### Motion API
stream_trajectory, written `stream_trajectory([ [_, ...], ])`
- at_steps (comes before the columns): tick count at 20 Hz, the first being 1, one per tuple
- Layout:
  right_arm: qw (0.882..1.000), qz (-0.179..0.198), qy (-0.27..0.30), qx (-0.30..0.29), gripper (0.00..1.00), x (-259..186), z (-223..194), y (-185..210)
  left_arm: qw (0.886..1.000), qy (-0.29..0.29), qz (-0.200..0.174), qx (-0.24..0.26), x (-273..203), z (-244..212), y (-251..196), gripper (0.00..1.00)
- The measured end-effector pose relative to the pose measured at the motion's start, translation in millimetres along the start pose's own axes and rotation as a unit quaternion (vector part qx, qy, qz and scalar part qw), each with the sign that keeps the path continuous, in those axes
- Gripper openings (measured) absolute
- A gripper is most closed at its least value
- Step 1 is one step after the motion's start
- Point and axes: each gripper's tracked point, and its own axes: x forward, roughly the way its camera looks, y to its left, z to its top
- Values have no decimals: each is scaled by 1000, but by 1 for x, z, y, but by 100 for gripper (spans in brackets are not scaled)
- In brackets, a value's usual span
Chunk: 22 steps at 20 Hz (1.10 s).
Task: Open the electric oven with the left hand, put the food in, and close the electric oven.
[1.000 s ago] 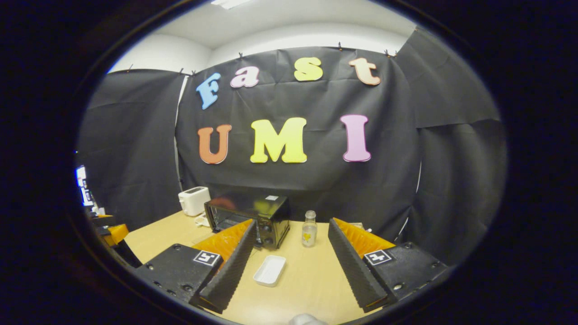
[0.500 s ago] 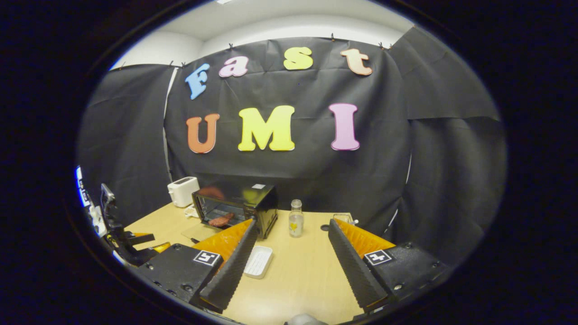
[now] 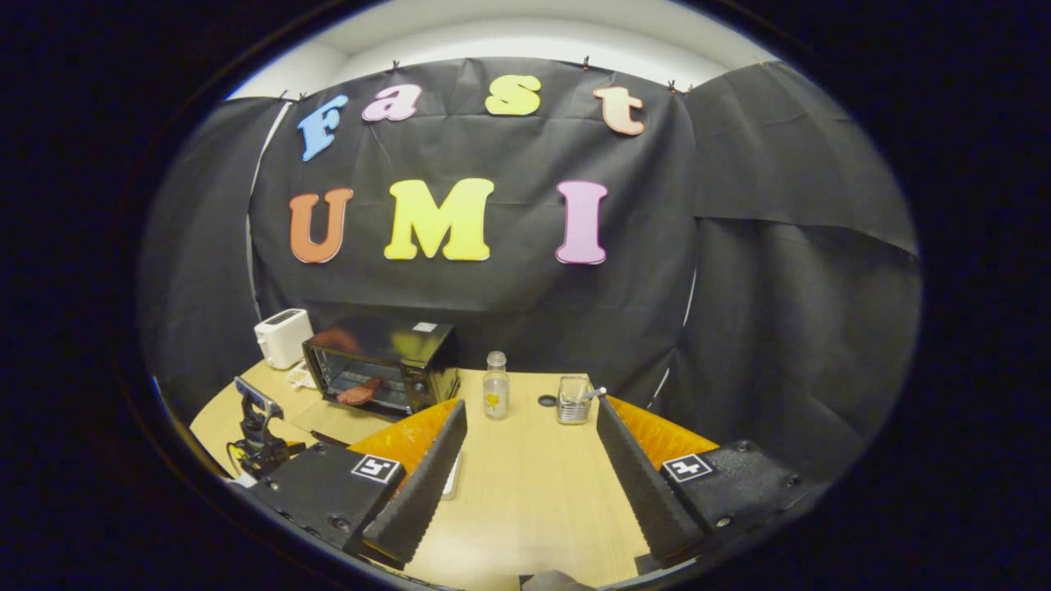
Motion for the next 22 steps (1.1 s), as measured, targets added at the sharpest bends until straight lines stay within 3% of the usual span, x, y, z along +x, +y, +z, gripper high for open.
stream_trajectory([
  [9, 999, -39, 13, 3, 100, -8, 1, -2, 1000, 26, -4, 4, 44, -15, 7, 96],
  [21, 999, -43, 14, 29, 100, -1, -8, 0, 999, -38, -13, 35, 47, 67, 16, 96],
  [22, 998, -45, 15, 34, 100, 0, -9, -2, 998, -40, -13, 36, 47, 73, 18, 100],
])
